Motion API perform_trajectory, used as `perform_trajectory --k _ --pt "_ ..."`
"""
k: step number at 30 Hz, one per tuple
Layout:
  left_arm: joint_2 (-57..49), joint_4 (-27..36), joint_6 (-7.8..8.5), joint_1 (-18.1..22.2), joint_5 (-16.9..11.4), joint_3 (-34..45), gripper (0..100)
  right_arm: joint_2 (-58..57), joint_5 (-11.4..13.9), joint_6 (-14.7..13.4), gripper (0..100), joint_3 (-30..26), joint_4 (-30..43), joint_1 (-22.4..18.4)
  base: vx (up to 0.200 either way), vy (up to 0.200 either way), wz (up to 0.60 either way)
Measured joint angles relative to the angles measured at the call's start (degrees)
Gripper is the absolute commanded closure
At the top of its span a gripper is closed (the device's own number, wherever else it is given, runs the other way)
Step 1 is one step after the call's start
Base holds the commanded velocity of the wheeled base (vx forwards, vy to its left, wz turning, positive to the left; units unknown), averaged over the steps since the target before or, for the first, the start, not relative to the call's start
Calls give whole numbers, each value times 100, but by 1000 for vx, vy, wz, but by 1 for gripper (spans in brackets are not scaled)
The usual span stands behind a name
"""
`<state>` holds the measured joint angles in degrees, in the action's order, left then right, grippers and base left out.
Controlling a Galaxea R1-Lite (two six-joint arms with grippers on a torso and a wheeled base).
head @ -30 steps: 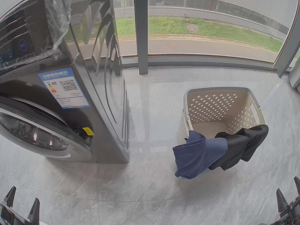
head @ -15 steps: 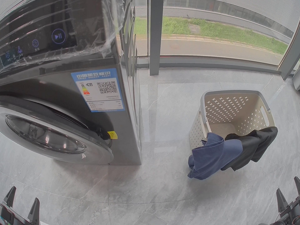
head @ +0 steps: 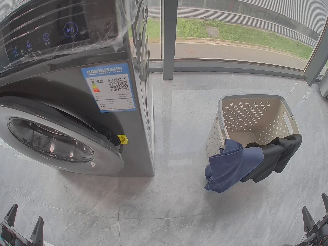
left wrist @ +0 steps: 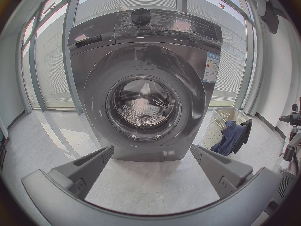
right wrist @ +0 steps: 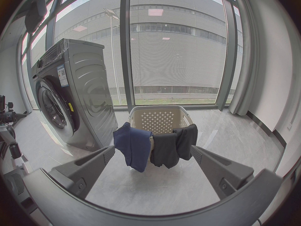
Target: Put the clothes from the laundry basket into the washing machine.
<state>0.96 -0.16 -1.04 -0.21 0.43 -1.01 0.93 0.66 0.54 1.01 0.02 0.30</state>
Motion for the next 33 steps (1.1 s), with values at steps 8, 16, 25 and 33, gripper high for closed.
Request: perform_trajectory --k 8,16,25,33 --pt "0 6 2 7 0 0 0 0 2 -2 0 0 0 5 0 200 0" --pt "0 9 2 5 0 0 0 0 0 -2 0 0 -2 0 0 200 0" --pt "0 11 0 5 0 0 0 0 2 -5 0 0 -2 0 0 200 0" --pt "0 5 6 0 0 0 0 0 0 -2 0 0 -2 0 0 125 0"
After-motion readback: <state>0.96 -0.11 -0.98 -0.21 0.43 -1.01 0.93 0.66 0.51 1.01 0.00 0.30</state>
